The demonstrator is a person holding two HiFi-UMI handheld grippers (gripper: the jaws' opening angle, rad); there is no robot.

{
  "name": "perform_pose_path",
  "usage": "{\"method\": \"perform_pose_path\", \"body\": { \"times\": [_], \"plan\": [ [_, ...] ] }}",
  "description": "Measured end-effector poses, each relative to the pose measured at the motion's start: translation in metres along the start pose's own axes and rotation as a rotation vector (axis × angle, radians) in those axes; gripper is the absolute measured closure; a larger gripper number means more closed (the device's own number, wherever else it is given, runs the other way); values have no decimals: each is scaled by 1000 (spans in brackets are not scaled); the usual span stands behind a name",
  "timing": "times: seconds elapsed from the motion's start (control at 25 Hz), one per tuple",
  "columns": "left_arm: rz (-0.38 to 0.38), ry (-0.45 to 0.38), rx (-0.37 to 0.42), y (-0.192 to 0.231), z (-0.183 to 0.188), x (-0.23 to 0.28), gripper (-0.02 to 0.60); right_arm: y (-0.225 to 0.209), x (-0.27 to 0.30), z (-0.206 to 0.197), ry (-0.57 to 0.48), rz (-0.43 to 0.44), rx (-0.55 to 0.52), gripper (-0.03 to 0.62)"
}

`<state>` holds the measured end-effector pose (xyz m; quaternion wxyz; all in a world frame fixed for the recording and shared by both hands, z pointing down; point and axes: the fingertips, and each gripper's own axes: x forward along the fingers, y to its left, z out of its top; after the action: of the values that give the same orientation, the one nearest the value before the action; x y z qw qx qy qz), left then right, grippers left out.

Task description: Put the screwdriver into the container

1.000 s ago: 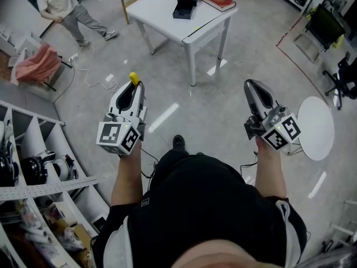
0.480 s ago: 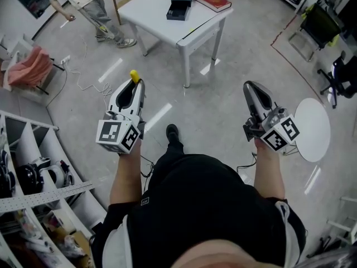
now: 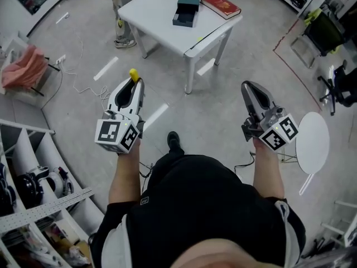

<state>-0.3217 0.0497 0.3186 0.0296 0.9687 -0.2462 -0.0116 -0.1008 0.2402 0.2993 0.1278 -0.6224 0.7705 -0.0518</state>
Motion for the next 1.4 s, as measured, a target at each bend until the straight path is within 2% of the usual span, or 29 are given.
{"method": "perform_pose_path", "body": {
  "times": [0.4, 0.68, 1.12, 1.4],
  "plan": [
    [-27, -15, -37, 99, 2, 56, 508, -13, 119, -8, 42, -2, -17, 563],
    [-65, -22, -60, 139, -2, 77, 506, -16, 168, -12, 55, -25, -30, 563],
    [-107, 12, -80, 136, -13, 131, 507, -59, 180, -12, 42, -51, -2, 563],
    [-92, 44, -75, 107, -22, 206, 506, -146, 176, -2, 28, -44, 32, 564]
  ]
}}
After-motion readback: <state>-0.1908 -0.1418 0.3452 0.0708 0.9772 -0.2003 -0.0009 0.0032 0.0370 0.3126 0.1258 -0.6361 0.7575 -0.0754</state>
